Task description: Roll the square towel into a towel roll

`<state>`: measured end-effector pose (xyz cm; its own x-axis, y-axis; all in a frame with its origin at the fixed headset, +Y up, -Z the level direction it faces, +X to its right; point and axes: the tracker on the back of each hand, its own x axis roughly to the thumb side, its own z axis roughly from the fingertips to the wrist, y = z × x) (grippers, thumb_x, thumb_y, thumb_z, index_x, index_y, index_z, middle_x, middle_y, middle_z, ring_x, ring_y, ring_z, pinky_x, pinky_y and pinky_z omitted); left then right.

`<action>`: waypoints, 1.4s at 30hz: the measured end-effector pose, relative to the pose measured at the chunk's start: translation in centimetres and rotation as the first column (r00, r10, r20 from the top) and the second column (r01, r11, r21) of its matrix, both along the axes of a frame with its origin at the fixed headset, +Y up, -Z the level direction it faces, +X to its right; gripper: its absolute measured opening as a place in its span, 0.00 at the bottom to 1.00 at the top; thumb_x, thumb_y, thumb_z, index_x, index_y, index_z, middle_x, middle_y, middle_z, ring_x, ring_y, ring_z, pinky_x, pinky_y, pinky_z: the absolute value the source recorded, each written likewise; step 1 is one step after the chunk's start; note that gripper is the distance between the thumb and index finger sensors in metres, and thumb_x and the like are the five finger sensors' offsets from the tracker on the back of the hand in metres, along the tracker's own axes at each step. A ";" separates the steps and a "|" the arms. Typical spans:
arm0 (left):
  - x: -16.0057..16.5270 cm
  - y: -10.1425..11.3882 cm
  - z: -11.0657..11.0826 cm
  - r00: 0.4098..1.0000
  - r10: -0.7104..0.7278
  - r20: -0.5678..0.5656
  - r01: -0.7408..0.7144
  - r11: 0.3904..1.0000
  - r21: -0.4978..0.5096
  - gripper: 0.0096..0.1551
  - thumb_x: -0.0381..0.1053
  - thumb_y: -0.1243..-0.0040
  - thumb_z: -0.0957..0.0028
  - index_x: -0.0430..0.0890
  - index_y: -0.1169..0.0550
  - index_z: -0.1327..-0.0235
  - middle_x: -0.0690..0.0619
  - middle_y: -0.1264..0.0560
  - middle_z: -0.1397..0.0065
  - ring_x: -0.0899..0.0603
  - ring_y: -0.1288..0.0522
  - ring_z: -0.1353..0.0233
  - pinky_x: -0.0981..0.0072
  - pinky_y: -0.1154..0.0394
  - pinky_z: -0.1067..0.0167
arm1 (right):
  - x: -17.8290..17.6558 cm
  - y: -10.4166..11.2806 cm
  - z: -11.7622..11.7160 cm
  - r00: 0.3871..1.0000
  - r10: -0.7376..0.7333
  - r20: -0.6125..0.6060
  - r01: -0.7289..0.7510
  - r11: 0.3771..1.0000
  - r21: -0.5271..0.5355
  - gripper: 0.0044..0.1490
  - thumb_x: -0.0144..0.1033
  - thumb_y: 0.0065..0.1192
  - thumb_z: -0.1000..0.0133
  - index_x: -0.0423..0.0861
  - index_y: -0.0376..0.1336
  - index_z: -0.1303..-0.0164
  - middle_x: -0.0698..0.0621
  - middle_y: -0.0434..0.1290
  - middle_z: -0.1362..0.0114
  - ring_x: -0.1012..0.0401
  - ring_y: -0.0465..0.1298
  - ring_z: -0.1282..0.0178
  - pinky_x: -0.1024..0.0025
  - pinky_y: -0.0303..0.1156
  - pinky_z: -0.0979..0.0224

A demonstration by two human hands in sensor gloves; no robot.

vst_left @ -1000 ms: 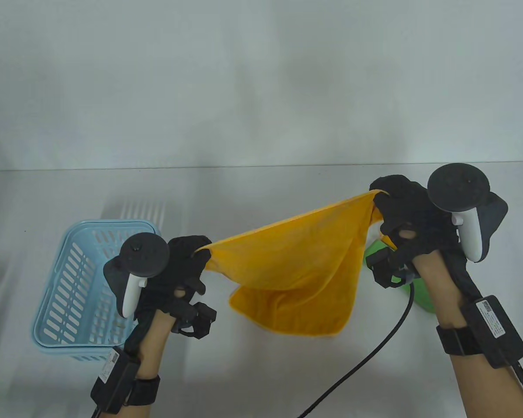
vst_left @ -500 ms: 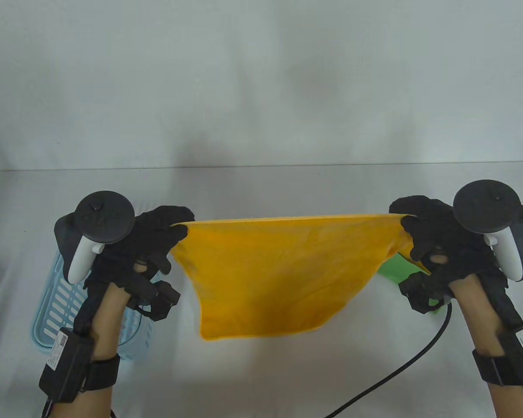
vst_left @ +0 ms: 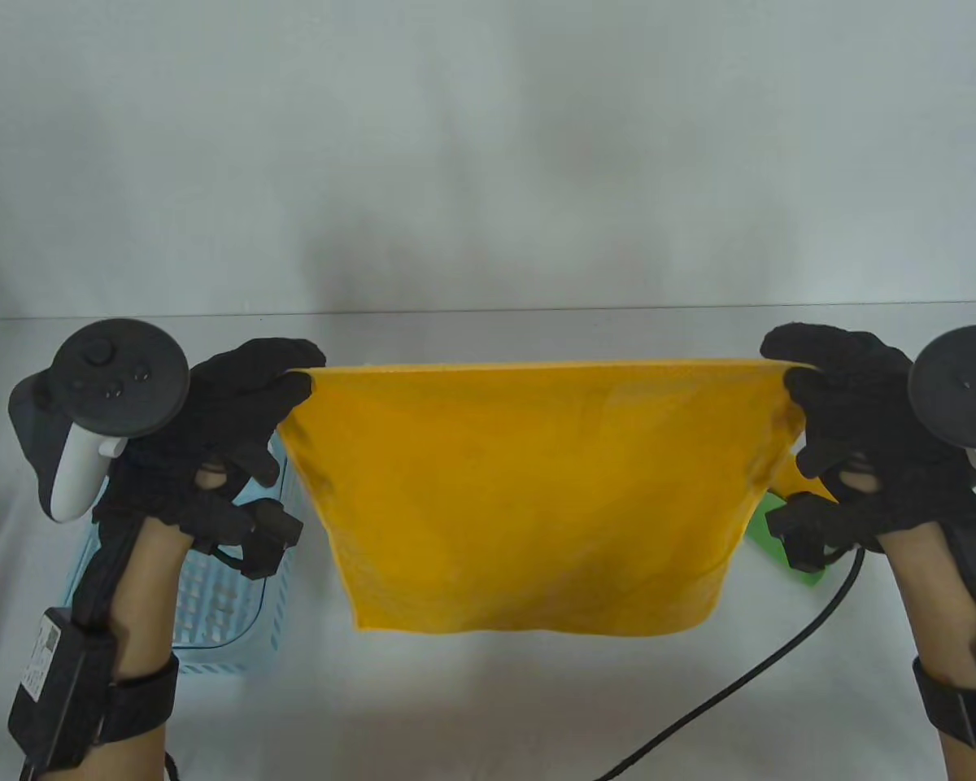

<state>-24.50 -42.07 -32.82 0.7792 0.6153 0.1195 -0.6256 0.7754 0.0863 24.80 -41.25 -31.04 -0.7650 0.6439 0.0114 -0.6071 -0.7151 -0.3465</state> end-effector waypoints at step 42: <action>1.1 -16.4 -1.7 0.980 -0.197 0.025 0.194 0.925 -0.328 0.22 0.51 0.37 0.56 0.57 0.16 0.47 0.56 0.16 0.39 0.45 0.14 0.40 0.45 0.24 0.35 | 1.6 -16.9 -3.9 0.995 -0.098 -0.036 0.078 0.924 -0.375 0.23 0.39 0.65 0.55 0.60 0.71 0.49 0.55 0.80 0.40 0.50 0.79 0.38 0.45 0.70 0.33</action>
<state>-23.44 -58.43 -34.48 0.8881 0.4543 -0.0699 -0.4590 0.8683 -0.1882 26.40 -58.18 -34.93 -0.7098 0.6743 -0.2038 -0.6837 -0.7291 -0.0312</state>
